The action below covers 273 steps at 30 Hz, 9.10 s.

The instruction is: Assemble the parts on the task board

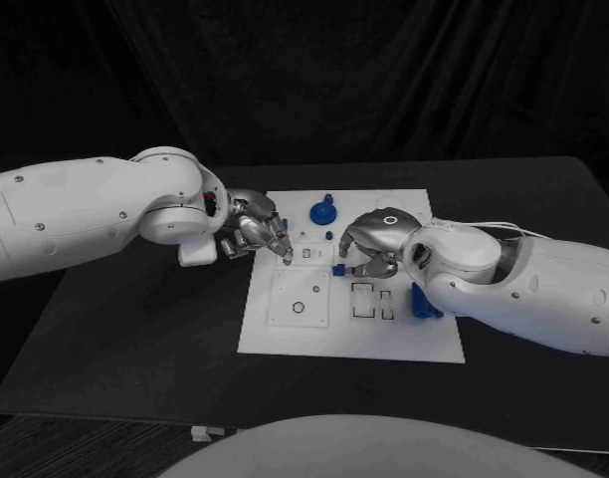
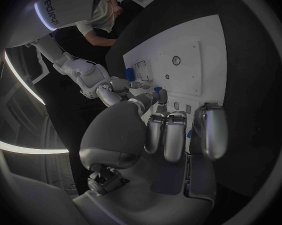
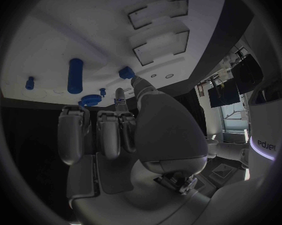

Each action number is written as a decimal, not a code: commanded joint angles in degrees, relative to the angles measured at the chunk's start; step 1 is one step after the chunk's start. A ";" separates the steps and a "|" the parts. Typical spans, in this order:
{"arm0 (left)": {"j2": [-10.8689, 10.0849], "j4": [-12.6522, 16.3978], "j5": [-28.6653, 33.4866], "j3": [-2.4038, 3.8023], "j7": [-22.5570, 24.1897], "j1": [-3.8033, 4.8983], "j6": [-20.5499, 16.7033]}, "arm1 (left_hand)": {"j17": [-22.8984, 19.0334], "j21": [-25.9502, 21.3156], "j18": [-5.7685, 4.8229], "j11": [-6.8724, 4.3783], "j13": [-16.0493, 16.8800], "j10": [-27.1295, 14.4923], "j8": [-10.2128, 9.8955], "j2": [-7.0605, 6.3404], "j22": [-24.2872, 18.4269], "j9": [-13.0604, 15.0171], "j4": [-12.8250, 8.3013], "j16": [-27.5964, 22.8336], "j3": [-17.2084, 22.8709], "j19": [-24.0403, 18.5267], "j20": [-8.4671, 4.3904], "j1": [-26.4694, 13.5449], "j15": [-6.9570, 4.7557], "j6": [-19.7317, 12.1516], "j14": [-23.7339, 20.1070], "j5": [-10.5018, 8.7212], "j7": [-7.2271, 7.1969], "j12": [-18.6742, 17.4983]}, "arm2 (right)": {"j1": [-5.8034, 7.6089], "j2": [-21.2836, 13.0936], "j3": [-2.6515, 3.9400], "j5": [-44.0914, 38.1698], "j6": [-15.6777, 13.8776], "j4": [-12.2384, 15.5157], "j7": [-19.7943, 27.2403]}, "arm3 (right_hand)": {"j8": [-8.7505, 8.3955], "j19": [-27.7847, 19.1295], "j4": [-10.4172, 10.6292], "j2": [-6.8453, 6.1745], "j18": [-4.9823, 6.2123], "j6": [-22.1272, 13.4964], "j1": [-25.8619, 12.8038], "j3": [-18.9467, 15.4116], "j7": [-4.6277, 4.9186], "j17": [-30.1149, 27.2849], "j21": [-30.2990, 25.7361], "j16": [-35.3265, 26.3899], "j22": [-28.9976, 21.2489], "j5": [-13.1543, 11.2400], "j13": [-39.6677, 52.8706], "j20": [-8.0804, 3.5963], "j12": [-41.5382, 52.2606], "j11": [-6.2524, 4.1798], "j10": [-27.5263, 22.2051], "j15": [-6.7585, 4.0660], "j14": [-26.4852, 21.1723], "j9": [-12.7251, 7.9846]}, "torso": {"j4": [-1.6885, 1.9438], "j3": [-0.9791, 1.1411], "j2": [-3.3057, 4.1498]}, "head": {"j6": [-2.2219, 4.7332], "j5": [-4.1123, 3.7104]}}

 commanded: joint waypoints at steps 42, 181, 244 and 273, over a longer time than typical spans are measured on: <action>0.36 -0.87 0.22 0.01 1.93 0.11 0.48 | 15.10 -1.99 0.13 0.56 13.14 4.29 -0.57 1.07 10.86 -1.74 0.72 0.15 1.18 -0.97 0.85 0.54 0.56 0.60 6.05 -0.29 0.44 -1.36 | -2.62 1.83 0.04 -2.48 -4.67 -2.89 0.71 | 7.56 2.63 -1.64 -0.03 -0.12 -2.14 -1.34 1.94 -0.01 13.85 0.03 0.43 12.85 5.78 14.42 0.60 0.52 0.73 5.53 0.80 5.72 5.43 | 0.15 -0.18 -0.06 | 0.00 -0.34; 3.00 -3.48 0.22 -0.01 3.75 -0.55 4.94 | 15.10 -5.78 0.92 1.07 11.44 2.40 -0.88 2.61 9.80 -3.92 2.32 0.15 2.50 -3.39 1.39 0.34 1.11 0.05 6.05 0.64 0.92 -3.16 | -3.51 2.59 0.06 -3.35 -1.46 -4.58 -2.34 | 7.87 1.85 -6.92 0.89 0.28 7.91 -1.37 6.56 -2.31 12.73 -1.75 -0.09 12.33 6.36 13.87 -0.68 0.30 -1.04 5.22 -0.66 5.44 4.73 | 0.21 -0.21 -0.20 | 0.00 0.20; 6.46 -8.36 -4.42 -0.01 16.87 -5.06 0.62 | 15.10 -5.49 1.07 -1.42 10.76 1.35 -12.57 -0.37 9.69 -23.81 -1.08 0.15 10.27 -4.50 -0.29 3.37 -0.84 -22.81 6.05 5.32 -1.45 -3.84 | 1.48 6.31 0.05 -3.35 0.01 -4.85 -2.80 | 6.38 1.53 -6.60 0.82 0.40 6.94 -2.39 6.33 -1.56 12.37 -2.40 -0.26 12.12 5.73 13.36 -0.12 0.08 0.05 4.95 0.19 5.34 4.63 | 0.29 -0.22 -0.14 | 0.00 -0.06; 7.37 -10.42 -4.42 -0.01 15.64 -6.10 1.87 | 15.10 -5.94 1.15 -1.12 10.27 0.75 -12.67 -0.29 9.53 -24.89 -0.75 0.15 10.20 -4.86 -0.24 3.03 -0.67 -23.89 6.05 4.98 -0.99 -4.38 | 1.41 6.90 0.05 -3.34 -1.73 -4.82 -1.81 | 5.97 1.44 -6.74 0.77 0.44 6.52 -2.31 6.37 -1.34 12.22 -2.58 -0.33 12.06 5.77 13.24 0.04 0.03 0.25 4.88 0.36 5.30 4.62 | 0.17 -0.22 -0.24 | 0.00 0.04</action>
